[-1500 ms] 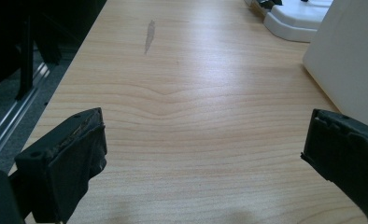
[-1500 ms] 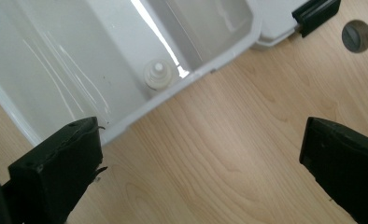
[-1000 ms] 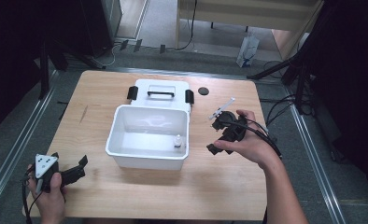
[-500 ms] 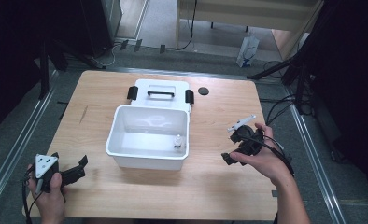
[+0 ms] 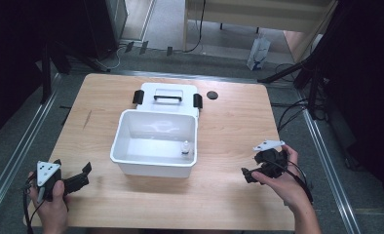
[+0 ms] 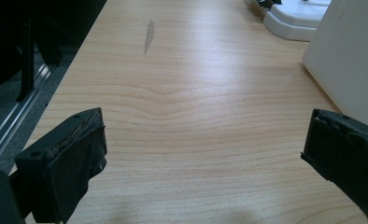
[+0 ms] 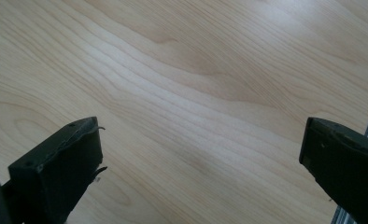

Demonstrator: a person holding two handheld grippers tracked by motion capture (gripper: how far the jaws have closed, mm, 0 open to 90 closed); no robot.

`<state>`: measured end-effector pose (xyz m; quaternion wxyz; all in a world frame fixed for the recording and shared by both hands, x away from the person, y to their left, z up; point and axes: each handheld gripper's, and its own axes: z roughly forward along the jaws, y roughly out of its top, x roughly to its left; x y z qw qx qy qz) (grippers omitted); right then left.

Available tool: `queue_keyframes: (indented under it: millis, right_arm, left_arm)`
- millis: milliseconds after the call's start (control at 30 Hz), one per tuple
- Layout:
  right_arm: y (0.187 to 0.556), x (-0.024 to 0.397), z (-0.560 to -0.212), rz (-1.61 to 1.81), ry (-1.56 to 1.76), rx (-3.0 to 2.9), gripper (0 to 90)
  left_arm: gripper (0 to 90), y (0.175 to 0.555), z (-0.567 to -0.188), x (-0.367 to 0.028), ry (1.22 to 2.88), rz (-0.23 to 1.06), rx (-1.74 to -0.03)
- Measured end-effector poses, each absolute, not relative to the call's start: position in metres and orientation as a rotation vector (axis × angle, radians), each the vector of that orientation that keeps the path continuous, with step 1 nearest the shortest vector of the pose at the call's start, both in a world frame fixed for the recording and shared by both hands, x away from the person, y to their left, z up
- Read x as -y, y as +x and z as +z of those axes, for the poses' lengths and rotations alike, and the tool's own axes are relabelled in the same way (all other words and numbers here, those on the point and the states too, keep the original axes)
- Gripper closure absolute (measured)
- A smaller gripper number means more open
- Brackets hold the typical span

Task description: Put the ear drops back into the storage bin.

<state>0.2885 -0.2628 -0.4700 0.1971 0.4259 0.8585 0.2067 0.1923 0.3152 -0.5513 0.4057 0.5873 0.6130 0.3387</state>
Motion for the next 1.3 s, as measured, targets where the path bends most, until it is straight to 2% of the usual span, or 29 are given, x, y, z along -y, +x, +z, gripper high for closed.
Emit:
queue_keyframes:
  millis: [867, 1300]
  right_arm:
    - [0.235, 0.334, -0.535, 0.907, 1.38, -2.143, 0.0]
    - [0.214, 0.358, -0.547, 1.125, 1.438, -1.917, 0.0]
  left_arm:
    - [0.3, 0.193, -0.551, -0.315, 1.484, 0.867, -1.556]
    - [0.3, 0.192, -0.551, -0.313, 1.501, 0.881, -1.548]
